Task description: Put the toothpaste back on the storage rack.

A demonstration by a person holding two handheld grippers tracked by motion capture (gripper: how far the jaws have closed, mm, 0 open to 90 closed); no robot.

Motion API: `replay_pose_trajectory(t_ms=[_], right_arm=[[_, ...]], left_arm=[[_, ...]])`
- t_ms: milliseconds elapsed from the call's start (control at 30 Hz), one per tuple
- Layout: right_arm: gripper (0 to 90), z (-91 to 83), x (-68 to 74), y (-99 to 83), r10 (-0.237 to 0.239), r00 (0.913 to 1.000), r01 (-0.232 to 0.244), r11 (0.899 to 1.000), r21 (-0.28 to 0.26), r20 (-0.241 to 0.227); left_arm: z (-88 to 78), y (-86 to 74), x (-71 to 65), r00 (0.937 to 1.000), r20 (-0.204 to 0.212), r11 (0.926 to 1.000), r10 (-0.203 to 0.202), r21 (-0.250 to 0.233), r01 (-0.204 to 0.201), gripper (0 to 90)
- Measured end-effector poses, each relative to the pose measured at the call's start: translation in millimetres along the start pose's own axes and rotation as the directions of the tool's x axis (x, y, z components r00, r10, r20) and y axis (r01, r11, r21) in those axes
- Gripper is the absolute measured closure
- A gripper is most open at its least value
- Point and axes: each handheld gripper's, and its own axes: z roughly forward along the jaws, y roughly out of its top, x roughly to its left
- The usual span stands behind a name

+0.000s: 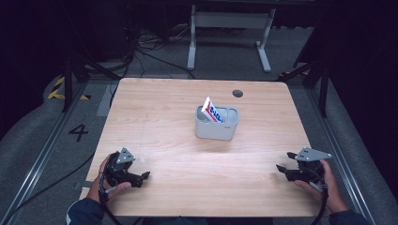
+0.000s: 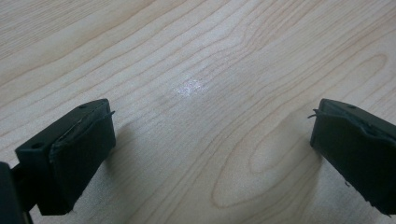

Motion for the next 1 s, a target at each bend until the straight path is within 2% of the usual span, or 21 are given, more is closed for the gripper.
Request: replay_pose_trajectory(t_ms=[167, 300, 400, 500, 1000], right_arm=[[31.9, -3.6, -6.6, -15.4, 0.049, 0.9987, -0.049, 0.999, -0.004, -0.017], [30.9, -5.7, -10.7, -24.8, 0.097, 0.9945, -0.098, 0.995, -0.014, -0.039], [29.1, -3.1, -11.7, -30.0, 0.125, 0.9916, -0.125, 0.992, 0.003, -0.033], [29.0, -2.8, -14.5, -36.1, 0.16, 0.9857, -0.162, 0.986, -0.032, -0.053], [24.0, -2.4, -14.1, -36.3, 0.164, 0.9861, -0.165, 0.986, -0.025, -0.026]], left_arm=[[-0.1, 0.0, -0.1, 1.0, -0.001, 1.0, -0.001, 0.0, 0.001, 0.4], [0.0, 0.0, 0.0, 1.0, 0.0, 1.0, 0.0, 0.0, 0.0, 0.4], [0.0, -0.1, -0.1, 1.0, -0.001, 1.0, -0.001, 0.0, 0.001, 0.4], [0.0, -0.1, -0.4, 1.0, -0.002, 1.0, -0.004, -0.001, 0.004, 0.4], [-0.8, -0.2, -1.1, 0.9997, -0.022, 1.0, -0.003, 0.002, 0.003, 0.5]])
